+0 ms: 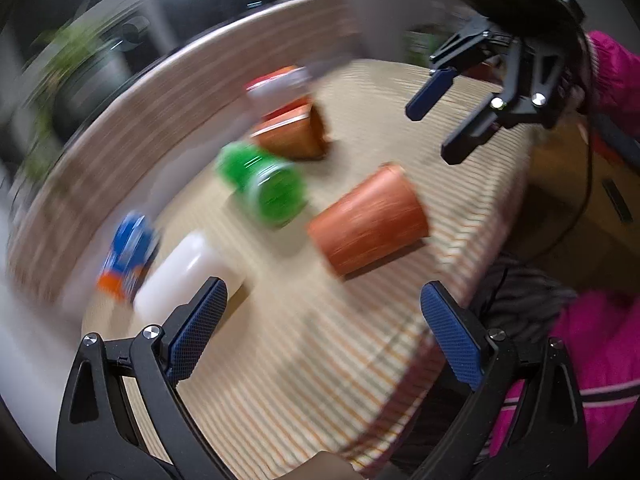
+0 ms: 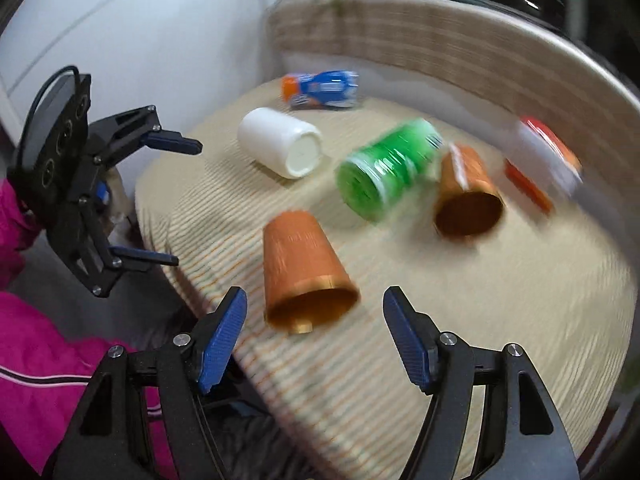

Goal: Flip cup upright
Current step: 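Rotate the cup rim-up with the right gripper while the left gripper grasps its body, then open the right gripper and lower the upright cup toward the table with the left gripper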

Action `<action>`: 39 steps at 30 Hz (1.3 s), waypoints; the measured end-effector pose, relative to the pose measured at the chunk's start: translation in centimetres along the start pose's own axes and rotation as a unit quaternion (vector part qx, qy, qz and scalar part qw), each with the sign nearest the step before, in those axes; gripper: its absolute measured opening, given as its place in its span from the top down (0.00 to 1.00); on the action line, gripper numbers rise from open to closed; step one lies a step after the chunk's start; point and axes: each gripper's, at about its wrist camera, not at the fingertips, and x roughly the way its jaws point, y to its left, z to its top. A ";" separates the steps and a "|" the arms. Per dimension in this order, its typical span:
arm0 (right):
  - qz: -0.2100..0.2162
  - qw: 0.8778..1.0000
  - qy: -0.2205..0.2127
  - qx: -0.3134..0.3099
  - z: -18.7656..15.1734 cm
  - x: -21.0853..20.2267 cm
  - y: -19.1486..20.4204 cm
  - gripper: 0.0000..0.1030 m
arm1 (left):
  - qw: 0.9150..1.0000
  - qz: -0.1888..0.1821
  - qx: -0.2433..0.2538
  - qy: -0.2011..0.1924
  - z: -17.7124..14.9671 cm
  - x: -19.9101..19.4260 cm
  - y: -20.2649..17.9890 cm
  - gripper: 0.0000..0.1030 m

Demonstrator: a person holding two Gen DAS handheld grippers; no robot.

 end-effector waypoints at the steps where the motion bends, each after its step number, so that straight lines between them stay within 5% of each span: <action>1: -0.002 1.000 -0.005 0.015 -1.0 -0.4 -0.4 0.32 | 1.000 -0.005 0.025 0.002 0.5 0.3 -0.6 0.03; 8: -0.020 0.992 -0.029 0.125 -8.0 -3.0 -2.5 0.32 | 0.987 -0.040 0.148 0.035 3.6 3.3 -3.7 0.04; 14: -0.025 0.983 -0.040 0.175 -10.7 -4.0 -3.8 0.32 | 0.971 -0.035 0.227 0.065 5.0 5.6 -4.7 0.05; 26: -0.008 0.974 -0.064 0.218 -12.3 -4.2 -5.8 0.32 | 0.949 -0.038 0.293 0.108 5.7 9.5 -6.0 0.09; 30: -0.008 0.971 -0.070 0.228 -12.8 -4.4 -6.1 0.32 | 0.954 -0.047 0.272 0.115 6.1 10.4 -5.5 0.24; 39: -0.011 0.966 -0.076 0.249 -13.4 -4.5 -6.7 0.32 | 0.975 -0.065 0.188 0.102 6.5 10.2 -3.4 0.29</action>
